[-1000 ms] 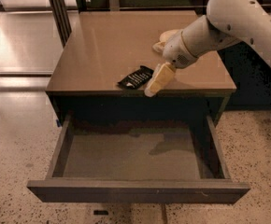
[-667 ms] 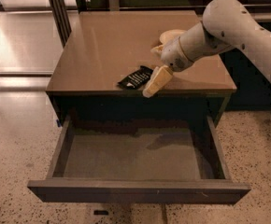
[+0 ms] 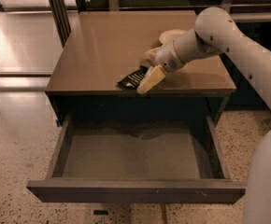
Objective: Place rxbar chocolate into top drawer
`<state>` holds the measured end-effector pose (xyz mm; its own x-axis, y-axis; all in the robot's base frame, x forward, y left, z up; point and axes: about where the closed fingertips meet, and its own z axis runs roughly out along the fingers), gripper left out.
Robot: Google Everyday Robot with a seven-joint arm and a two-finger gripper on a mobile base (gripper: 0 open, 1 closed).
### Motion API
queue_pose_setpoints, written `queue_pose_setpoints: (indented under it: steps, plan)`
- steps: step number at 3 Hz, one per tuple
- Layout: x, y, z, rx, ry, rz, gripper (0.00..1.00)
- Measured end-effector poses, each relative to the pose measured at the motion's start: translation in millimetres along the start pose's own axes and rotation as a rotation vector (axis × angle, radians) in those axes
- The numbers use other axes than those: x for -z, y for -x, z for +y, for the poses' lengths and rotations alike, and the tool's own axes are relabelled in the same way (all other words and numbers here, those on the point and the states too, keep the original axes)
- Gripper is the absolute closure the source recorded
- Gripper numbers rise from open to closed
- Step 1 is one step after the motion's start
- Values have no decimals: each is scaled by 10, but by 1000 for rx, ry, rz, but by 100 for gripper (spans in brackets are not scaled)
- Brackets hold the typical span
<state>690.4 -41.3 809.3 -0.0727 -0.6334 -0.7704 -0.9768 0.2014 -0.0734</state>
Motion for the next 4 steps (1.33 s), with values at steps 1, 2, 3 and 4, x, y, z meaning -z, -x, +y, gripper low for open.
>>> queue_pose_setpoints:
  steps: [1, 2, 3, 4]
  plan:
    - [-21, -3, -20, -3, 2, -5, 0]
    - [-21, -3, -20, -3, 2, -5, 18]
    - [-22, -3, -20, -3, 2, -5, 41]
    - [-22, -3, -20, -3, 2, -5, 65]
